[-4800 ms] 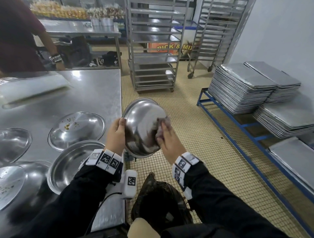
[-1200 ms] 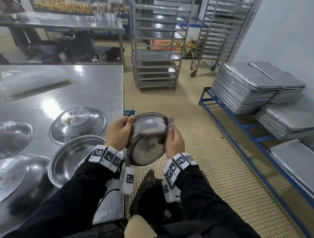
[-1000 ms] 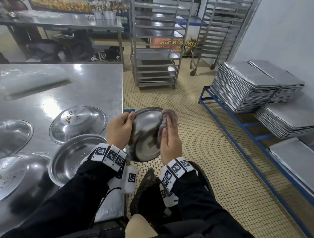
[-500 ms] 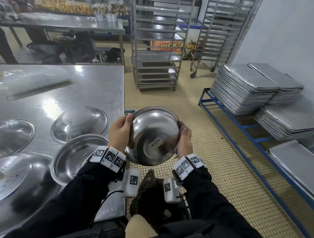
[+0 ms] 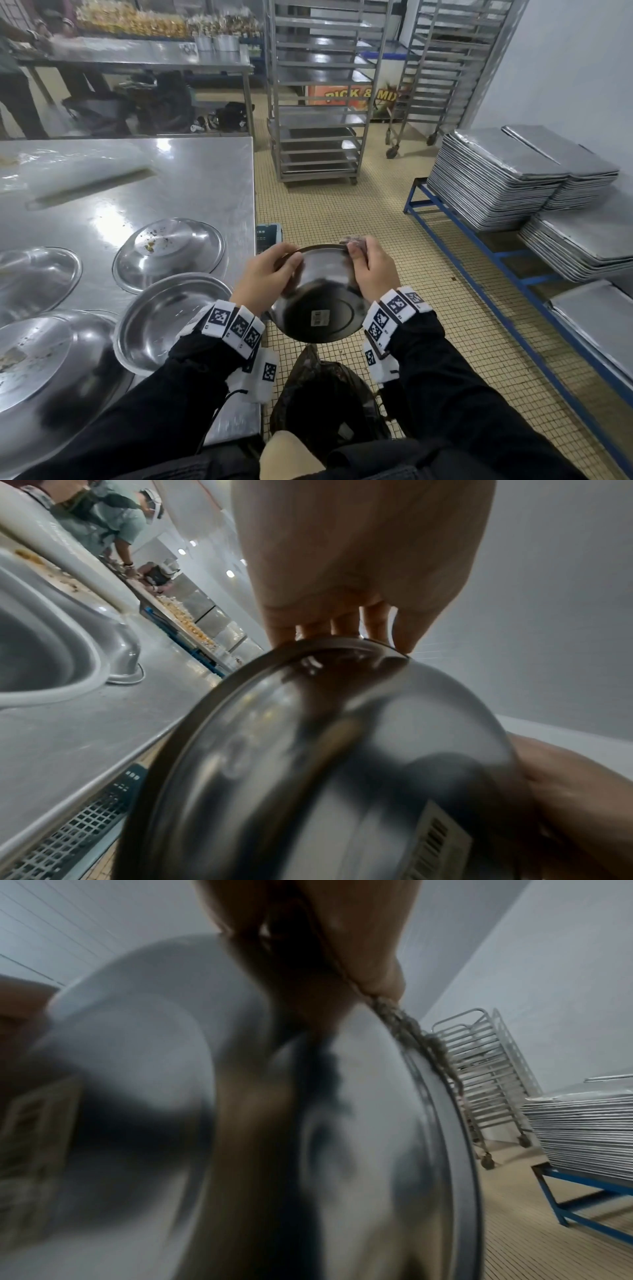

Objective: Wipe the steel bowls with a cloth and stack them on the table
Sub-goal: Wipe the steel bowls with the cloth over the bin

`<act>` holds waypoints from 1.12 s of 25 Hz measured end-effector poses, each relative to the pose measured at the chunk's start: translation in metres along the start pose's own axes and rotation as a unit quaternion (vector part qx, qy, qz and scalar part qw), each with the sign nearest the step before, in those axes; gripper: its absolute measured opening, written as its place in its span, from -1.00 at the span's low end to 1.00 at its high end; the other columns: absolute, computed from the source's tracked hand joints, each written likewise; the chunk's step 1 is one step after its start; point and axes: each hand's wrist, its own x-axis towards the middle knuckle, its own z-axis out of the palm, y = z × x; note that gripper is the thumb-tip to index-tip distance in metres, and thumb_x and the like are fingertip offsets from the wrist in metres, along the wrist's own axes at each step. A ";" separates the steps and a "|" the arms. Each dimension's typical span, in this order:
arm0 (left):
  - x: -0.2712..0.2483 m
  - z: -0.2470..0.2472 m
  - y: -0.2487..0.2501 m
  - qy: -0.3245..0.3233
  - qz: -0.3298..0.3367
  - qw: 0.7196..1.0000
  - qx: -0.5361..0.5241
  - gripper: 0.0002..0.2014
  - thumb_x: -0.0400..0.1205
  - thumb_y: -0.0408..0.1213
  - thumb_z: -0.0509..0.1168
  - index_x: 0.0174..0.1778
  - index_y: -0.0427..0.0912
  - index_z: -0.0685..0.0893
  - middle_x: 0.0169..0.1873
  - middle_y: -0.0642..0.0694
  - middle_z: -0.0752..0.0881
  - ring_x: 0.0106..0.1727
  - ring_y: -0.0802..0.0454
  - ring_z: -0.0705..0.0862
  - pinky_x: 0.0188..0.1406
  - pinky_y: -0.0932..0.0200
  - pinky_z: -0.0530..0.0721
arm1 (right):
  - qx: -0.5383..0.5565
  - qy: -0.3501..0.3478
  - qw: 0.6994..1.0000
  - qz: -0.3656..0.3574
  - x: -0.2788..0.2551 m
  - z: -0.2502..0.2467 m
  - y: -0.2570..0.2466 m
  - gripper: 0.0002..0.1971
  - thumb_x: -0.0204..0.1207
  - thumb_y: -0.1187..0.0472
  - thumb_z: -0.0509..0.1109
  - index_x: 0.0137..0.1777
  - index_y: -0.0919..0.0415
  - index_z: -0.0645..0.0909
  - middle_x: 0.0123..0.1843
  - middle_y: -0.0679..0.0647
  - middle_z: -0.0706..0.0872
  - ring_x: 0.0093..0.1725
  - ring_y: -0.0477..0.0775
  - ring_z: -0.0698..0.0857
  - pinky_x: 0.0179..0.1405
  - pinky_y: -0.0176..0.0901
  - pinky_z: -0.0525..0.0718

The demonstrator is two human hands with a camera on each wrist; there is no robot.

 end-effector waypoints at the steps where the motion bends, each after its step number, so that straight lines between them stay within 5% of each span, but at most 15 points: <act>1: 0.001 0.000 0.002 0.015 0.001 1.000 0.014 -0.85 0.71 -0.18 0.24 0.03 -0.12 0.69 -0.19 -0.03 0.73 -0.13 0.08 0.69 -0.12 0.28 0.63 | -0.003 0.004 1.000 -0.015 0.001 0.002 -0.002 -0.73 0.67 0.06 0.16 0.10 0.25 0.54 -0.11 -0.16 0.57 -0.15 -0.15 0.55 -0.28 -0.57 0.46; 4: 0.005 -0.003 0.001 0.061 0.009 0.997 0.043 -0.77 0.71 -0.13 0.23 -0.13 -0.16 0.70 -0.33 -0.10 0.72 -0.25 -0.08 0.68 -0.18 0.04 0.64 | -0.050 0.017 0.997 -0.053 0.000 0.012 -0.002 -0.67 0.67 0.03 0.15 0.17 0.28 0.55 0.08 0.00 0.57 0.09 -0.07 0.50 0.16 -0.22 0.54; 6: 0.007 -0.004 0.000 0.084 0.001 0.995 0.055 -0.72 0.72 -0.12 0.21 -0.20 -0.21 0.67 -0.41 -0.16 0.69 -0.34 -0.15 0.64 -0.26 -0.07 0.61 | -0.102 0.017 0.991 -0.088 -0.006 0.025 -0.004 -0.52 0.67 -0.05 0.07 0.33 0.32 0.51 0.28 0.17 0.49 0.24 0.03 0.43 0.29 -0.19 0.42; 10: 0.008 -0.002 0.006 0.074 -0.041 0.996 -0.020 -0.67 0.75 -0.16 0.15 -0.28 -0.26 0.58 -0.50 -0.11 0.52 -0.45 -0.02 0.47 -0.36 0.03 0.45 | -0.035 0.028 0.997 -0.056 -0.017 0.040 -0.008 -0.50 0.71 -0.04 -0.03 0.57 0.16 0.30 0.59 0.09 0.29 0.55 0.03 0.25 0.52 -0.09 0.24; 12: 0.008 -0.004 0.007 0.083 -0.056 0.994 -0.048 -0.65 0.76 -0.15 0.14 -0.29 -0.25 0.56 -0.51 -0.08 0.48 -0.44 -0.01 0.44 -0.37 0.06 0.42 | 0.079 0.042 0.996 0.029 -0.015 0.036 -0.002 -0.55 0.72 0.00 -0.02 0.57 0.05 0.31 0.59 -0.06 0.32 0.55 -0.08 0.30 0.53 -0.10 0.29; 15: 0.010 -0.008 -0.003 0.130 -0.084 0.983 -0.097 -0.65 0.75 -0.12 0.14 -0.35 -0.10 0.57 -0.55 0.01 0.45 -0.47 0.01 0.41 -0.39 0.06 0.40 | 0.151 0.025 0.979 0.137 -0.020 0.032 0.013 -0.56 0.71 -0.08 -0.03 0.57 -0.13 0.27 0.55 -0.07 0.41 0.48 0.02 0.44 0.47 0.03 0.44; 18: 0.011 -0.008 -0.008 0.137 -0.084 0.981 -0.105 -0.62 0.75 -0.09 0.13 -0.43 0.05 0.54 -0.55 0.00 0.48 -0.48 -0.04 0.45 -0.41 0.00 0.44 | 0.134 0.018 0.989 0.059 -0.028 0.039 0.005 -0.55 0.71 -0.03 0.02 0.58 -0.24 0.14 0.65 -0.12 0.18 0.60 -0.04 0.23 0.55 0.01 0.25; 20: 0.011 -0.005 -0.002 0.105 -0.067 0.988 -0.094 -0.66 0.76 -0.14 0.14 -0.35 -0.06 0.56 -0.54 -0.02 0.50 -0.51 0.01 0.47 -0.47 0.06 0.48 | 0.032 0.020 0.999 -0.017 -0.025 0.048 -0.009 -0.51 0.70 -0.05 0.01 0.62 -0.13 0.13 0.68 -0.06 0.07 0.65 0.04 0.06 0.55 0.05 0.19; 22: 0.012 -0.002 0.005 0.088 -0.044 0.992 -0.074 -0.68 0.75 -0.19 0.15 -0.29 -0.24 0.57 -0.56 -0.01 0.49 -0.55 0.08 0.44 -0.51 0.16 0.45 | -0.059 0.055 0.994 -0.071 -0.014 0.055 -0.020 -0.47 0.66 -0.09 -0.03 0.60 0.04 0.26 0.66 0.04 0.19 0.65 0.13 0.09 0.58 0.10 0.16; 25: 0.011 -0.002 0.007 0.100 -0.047 0.986 -0.121 -0.67 0.74 -0.17 0.18 -0.32 -0.23 0.56 -0.62 0.08 0.47 -0.57 0.12 0.42 -0.55 0.22 0.42 | -0.023 0.099 0.995 -0.018 0.006 0.046 -0.022 -0.52 0.70 -0.05 0.00 0.55 0.09 0.34 0.60 0.03 0.32 0.59 0.03 0.23 0.57 0.07 0.22; 28: 0.012 -0.005 0.000 0.139 -0.089 0.969 -0.183 -0.60 0.71 -0.08 0.23 -0.18 -0.42 0.64 -0.46 -0.14 0.55 -0.40 -0.03 0.49 -0.33 0.09 0.47 | 0.163 0.086 0.976 0.116 0.005 0.029 -0.004 -0.63 0.72 -0.04 0.01 0.45 -0.10 0.43 0.44 -0.04 0.51 0.31 -0.05 0.50 0.34 0.07 0.52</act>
